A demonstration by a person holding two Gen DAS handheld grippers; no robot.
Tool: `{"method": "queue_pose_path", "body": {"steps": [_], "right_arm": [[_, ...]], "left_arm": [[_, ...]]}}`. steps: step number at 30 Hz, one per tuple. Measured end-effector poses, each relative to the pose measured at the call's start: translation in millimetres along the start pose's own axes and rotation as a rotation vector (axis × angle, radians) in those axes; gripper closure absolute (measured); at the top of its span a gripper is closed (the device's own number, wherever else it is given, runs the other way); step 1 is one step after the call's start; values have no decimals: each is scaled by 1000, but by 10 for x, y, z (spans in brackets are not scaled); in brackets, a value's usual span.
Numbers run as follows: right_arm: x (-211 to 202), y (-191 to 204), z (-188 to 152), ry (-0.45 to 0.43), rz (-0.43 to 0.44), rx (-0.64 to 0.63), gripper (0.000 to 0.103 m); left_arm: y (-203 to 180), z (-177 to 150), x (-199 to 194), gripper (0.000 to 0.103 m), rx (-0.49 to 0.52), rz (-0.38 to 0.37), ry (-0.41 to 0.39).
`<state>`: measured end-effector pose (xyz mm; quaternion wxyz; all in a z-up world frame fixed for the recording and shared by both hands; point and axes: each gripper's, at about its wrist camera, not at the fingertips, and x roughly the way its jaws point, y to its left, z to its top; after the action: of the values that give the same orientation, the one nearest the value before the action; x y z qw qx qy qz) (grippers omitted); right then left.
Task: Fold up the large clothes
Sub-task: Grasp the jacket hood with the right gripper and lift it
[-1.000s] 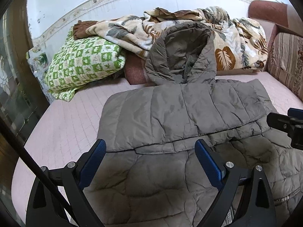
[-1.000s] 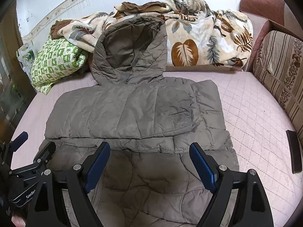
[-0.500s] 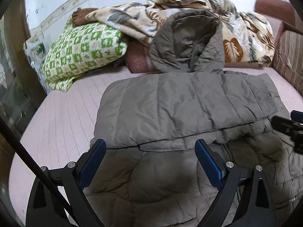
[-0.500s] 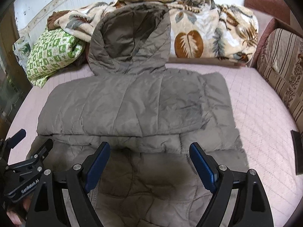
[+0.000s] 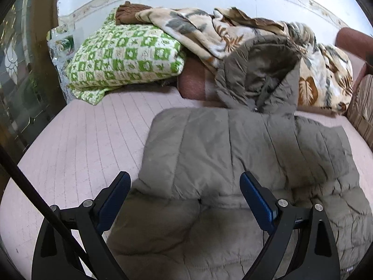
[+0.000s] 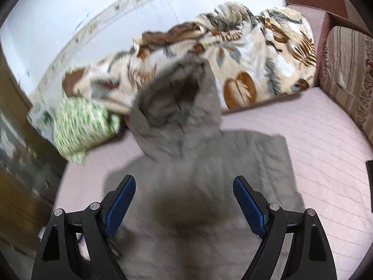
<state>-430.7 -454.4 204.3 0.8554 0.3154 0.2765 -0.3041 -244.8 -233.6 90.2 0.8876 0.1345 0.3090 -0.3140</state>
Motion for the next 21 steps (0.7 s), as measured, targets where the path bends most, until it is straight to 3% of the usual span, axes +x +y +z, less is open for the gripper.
{"method": "queue_pose_path", "body": {"steps": [8, 13, 15, 21], "right_arm": [[452, 335, 1058, -34, -17, 64, 10], [1031, 393, 1599, -5, -128, -6, 10], [1250, 242, 1758, 14, -103, 45, 10], [1775, -218, 2099, 18, -14, 258, 10]], "left_arm": [[144, 255, 95, 9, -75, -52, -24], [210, 420, 179, 9, -111, -109, -6], [239, 444, 182, 9, -127, -128, -15], [195, 382, 368, 9, -113, -78, 13]]}}
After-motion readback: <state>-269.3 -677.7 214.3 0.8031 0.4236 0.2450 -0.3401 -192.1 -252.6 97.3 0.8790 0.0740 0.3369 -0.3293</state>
